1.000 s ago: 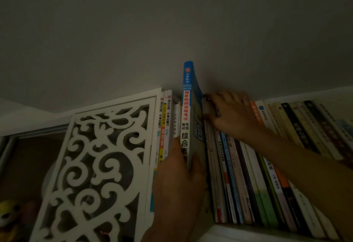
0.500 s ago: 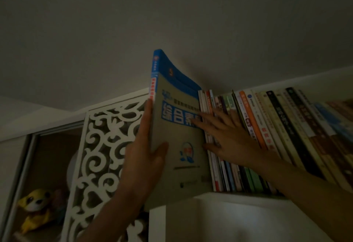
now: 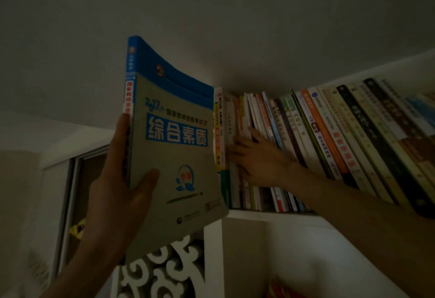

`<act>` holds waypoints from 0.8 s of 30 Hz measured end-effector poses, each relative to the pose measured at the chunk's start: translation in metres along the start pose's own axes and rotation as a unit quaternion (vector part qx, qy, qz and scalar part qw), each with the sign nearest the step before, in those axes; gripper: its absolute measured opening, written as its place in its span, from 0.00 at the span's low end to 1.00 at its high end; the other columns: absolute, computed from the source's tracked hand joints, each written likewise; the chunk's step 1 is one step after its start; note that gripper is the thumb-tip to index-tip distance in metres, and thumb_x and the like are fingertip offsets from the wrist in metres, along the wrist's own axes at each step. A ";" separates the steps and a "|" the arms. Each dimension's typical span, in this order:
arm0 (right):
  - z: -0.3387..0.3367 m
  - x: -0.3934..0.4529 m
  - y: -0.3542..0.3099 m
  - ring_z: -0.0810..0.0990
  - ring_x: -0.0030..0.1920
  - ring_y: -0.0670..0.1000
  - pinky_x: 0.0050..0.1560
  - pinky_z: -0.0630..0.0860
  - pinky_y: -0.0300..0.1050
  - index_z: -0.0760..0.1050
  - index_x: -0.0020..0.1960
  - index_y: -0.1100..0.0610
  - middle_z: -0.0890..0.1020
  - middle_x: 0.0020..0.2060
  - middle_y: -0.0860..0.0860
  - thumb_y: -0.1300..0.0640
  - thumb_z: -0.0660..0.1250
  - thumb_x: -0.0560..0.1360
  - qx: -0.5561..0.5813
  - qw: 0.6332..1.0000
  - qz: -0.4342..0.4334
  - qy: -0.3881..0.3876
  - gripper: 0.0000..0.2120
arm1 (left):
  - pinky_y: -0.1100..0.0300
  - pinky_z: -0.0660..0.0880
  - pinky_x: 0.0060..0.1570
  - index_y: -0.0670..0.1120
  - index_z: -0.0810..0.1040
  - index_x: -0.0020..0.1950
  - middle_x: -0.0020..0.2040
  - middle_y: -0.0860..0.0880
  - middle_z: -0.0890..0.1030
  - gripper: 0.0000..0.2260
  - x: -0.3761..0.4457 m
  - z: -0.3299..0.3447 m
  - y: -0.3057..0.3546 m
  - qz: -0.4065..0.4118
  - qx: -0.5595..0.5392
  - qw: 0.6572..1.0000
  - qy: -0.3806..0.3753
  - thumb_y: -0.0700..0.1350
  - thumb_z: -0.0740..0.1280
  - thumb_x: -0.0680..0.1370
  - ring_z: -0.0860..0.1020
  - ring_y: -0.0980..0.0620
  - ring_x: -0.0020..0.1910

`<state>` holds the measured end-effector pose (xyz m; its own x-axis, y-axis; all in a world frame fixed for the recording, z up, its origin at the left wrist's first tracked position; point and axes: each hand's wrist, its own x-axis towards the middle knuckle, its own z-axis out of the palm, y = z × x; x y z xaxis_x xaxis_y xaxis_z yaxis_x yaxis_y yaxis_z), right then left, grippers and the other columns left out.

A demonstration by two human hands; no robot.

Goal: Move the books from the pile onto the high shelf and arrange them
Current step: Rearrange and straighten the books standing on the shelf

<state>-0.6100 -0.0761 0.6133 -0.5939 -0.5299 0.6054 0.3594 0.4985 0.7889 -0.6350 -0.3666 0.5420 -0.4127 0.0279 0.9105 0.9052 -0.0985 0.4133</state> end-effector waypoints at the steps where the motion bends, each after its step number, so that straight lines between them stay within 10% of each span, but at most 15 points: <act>1: 0.001 0.001 0.001 0.80 0.57 0.57 0.66 0.58 0.61 0.83 0.49 0.53 0.84 0.49 0.50 0.49 0.54 0.70 -0.007 1.000 -0.006 0.010 0.20 | 0.46 0.74 0.54 0.71 0.48 0.71 0.58 0.63 0.69 0.40 0.000 0.003 -0.003 -0.001 -0.012 1.000 0.006 0.37 0.66 0.75 0.73 0.55 0.53; 8: -0.002 0.027 0.017 0.80 0.39 0.51 0.60 0.61 0.54 0.82 0.37 0.50 0.81 0.34 0.46 0.51 0.70 0.61 -0.040 0.992 -0.114 0.022 0.07 | 0.52 0.78 0.47 0.65 0.50 0.73 0.57 0.64 0.72 0.39 0.006 0.018 -0.023 0.013 -0.051 0.999 0.006 0.36 0.67 0.74 0.76 0.60 0.52; 12: 0.001 0.027 0.028 0.79 0.37 0.50 0.59 0.62 0.54 0.83 0.41 0.50 0.82 0.35 0.46 0.51 0.62 0.64 -0.040 0.987 -0.151 0.049 0.12 | 0.59 0.78 0.41 0.65 0.51 0.74 0.60 0.60 0.72 0.39 0.008 0.017 -0.029 0.014 -0.064 0.998 0.013 0.37 0.67 0.74 0.76 0.63 0.49; 18: 0.003 0.033 0.030 0.83 0.46 0.58 0.53 0.71 0.71 0.84 0.42 0.52 0.85 0.41 0.52 0.50 0.80 0.48 -0.069 0.982 -0.162 0.070 0.22 | 0.68 0.77 0.32 0.66 0.52 0.73 0.55 0.66 0.72 0.39 0.010 0.013 -0.037 -0.006 -0.095 0.995 0.015 0.36 0.67 0.74 0.77 0.62 0.49; 21: 0.002 0.030 0.033 0.85 0.42 0.55 0.48 0.71 0.73 0.84 0.41 0.54 0.85 0.36 0.49 0.53 0.73 0.58 -0.050 0.978 -0.178 0.092 0.12 | 0.67 0.77 0.31 0.66 0.52 0.73 0.56 0.63 0.72 0.39 0.010 0.011 -0.041 -0.011 -0.102 0.995 0.014 0.36 0.67 0.74 0.78 0.59 0.49; 24: 0.010 0.024 0.037 0.84 0.40 0.52 0.63 0.64 0.64 0.84 0.43 0.53 0.84 0.36 0.47 0.51 0.57 0.68 -0.020 0.982 -0.161 0.097 0.17 | 0.67 0.77 0.30 0.67 0.54 0.72 0.56 0.62 0.73 0.39 0.011 0.010 -0.043 -0.013 -0.127 0.992 0.011 0.35 0.67 0.73 0.80 0.59 0.47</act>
<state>-0.6182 -0.0636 0.6560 -0.5340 -0.7787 0.3293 0.2053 0.2584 0.9440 -0.6771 -0.3522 0.5343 -0.4395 0.0119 0.8981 0.8410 -0.3457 0.4161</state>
